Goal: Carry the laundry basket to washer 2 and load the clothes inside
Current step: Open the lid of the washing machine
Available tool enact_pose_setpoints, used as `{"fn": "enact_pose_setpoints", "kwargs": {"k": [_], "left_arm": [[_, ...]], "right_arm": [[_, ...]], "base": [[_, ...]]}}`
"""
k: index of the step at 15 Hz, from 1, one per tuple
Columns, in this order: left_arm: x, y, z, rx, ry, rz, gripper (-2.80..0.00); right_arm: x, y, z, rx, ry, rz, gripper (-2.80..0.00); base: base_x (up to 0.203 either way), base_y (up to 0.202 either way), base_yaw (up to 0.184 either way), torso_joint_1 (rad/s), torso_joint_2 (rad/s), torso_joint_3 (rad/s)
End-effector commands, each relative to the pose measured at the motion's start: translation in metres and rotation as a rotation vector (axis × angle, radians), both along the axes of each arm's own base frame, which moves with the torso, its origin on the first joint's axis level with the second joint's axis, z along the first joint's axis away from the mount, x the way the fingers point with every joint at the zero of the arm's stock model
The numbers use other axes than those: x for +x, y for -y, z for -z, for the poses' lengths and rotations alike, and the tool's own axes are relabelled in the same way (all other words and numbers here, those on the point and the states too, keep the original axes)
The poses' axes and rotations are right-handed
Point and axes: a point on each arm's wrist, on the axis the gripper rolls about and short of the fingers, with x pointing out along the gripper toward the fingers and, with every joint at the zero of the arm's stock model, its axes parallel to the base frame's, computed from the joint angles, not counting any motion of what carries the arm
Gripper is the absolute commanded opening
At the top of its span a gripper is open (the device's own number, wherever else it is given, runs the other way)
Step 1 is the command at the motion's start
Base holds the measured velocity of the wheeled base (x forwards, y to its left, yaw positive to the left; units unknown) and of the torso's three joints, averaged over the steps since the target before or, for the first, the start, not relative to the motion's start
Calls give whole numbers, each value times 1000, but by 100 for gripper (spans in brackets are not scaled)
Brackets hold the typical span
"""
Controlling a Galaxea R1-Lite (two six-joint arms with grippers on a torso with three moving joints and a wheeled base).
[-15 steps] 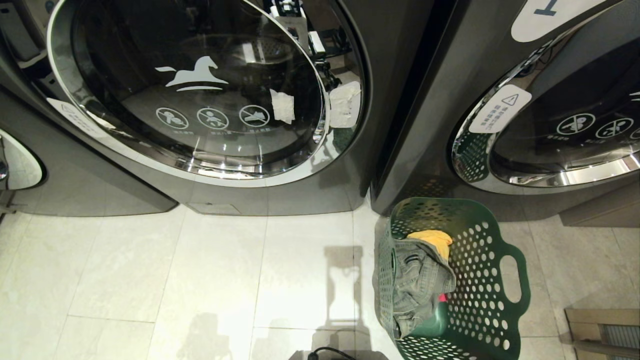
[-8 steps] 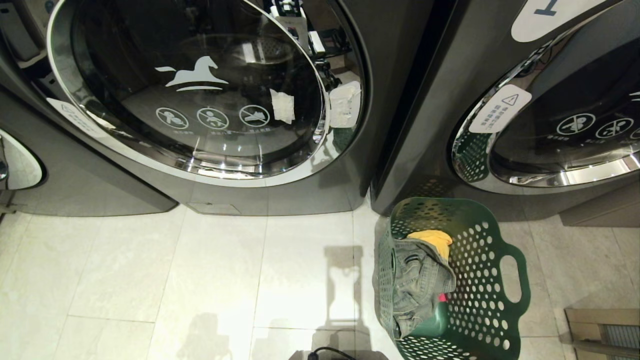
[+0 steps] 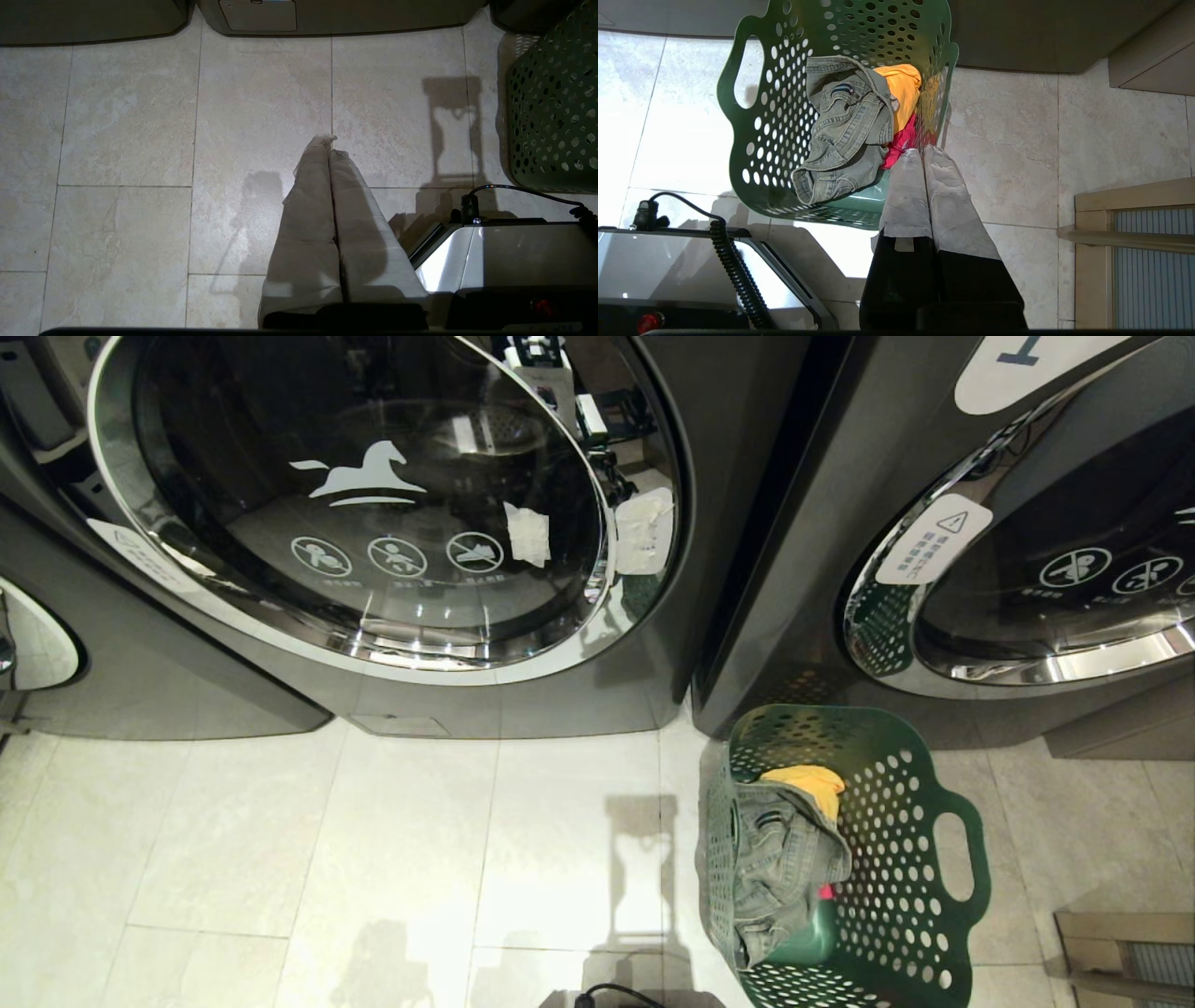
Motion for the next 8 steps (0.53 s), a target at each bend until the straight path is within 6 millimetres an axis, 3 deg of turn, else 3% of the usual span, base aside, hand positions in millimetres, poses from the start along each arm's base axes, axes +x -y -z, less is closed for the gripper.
{"fn": "enact_pose_setpoints", "kwargs": {"k": [1,8], "left_arm": [[0,0,0,0,-7,0,-280],[0,0,0,-1,-9,1,-280]], "right_arm": [[0,0,0,1,-4,0,-280],[0,0,0,-2,-5,0,-280]], "base": [[0,0,0,0,0,0],[0,0,0,1,1,14]]}}
